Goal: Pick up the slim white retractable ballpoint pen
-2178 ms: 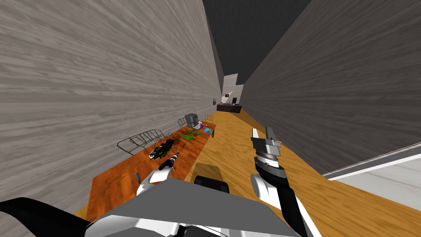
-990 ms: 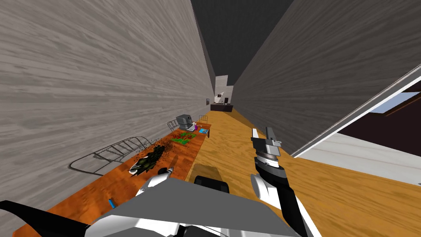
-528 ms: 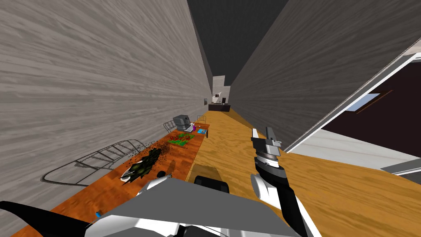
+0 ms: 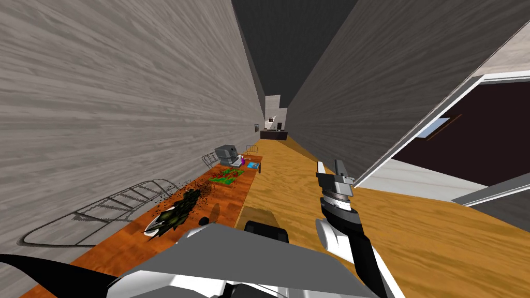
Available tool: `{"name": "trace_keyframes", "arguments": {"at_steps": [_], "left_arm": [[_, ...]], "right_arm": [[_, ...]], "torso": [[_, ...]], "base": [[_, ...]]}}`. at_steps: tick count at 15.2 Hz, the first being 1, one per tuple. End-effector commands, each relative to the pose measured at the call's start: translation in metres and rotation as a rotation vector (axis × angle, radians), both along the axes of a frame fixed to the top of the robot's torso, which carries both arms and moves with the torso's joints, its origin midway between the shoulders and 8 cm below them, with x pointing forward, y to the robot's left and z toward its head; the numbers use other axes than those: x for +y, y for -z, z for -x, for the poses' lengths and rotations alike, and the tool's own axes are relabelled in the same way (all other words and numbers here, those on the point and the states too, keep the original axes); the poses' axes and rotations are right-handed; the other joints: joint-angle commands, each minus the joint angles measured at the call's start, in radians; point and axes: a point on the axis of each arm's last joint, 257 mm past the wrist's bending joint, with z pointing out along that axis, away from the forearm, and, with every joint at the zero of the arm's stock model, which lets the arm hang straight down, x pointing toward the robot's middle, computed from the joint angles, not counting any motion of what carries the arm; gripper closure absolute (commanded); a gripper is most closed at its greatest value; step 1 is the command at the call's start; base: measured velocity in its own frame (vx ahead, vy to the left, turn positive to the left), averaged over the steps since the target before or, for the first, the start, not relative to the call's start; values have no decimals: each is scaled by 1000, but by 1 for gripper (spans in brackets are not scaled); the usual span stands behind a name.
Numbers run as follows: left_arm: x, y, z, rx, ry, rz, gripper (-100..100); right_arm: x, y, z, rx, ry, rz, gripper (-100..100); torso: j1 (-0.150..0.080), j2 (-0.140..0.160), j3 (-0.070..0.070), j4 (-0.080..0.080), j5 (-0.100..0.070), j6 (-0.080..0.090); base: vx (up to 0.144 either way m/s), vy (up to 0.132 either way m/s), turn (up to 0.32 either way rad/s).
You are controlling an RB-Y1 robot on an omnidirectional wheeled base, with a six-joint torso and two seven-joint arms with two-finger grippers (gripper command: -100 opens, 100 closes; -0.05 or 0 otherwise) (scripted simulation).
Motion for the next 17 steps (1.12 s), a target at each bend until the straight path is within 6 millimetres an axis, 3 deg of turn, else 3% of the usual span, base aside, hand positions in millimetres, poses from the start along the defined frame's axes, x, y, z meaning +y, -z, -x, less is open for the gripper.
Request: {"name": "trace_keyframes", "arguments": {"at_steps": [1, 9, 10, 17], "left_arm": [[-2, 3, 1, -2, -10, 0, -100], [-7, 10, 7, -2, -29, 0, -100], [-7, 10, 7, -4, -30, -1, 100], [-2, 3, 1, -2, -10, 0, 100]], "right_arm": [[0, 0, 0, 0, 0, 0, 0], [0, 0, 0, 0, 0, 0, 0], [0, 0, 0, 0, 0, 0, 0], [0, 0, 0, 0, 0, 0, 0]], "torso": [[0, 0, 0, 0, 0, 0], [-2, 0, 0, 0, 0, 0], [-2, 0, 0, 0, 0, 0], [-4, -2, -1, 0, -1, 0]], "base": [[-13, 44, -60], [-10, 25, -47], [-4, 5, 7], [7, -15, 49]]}}
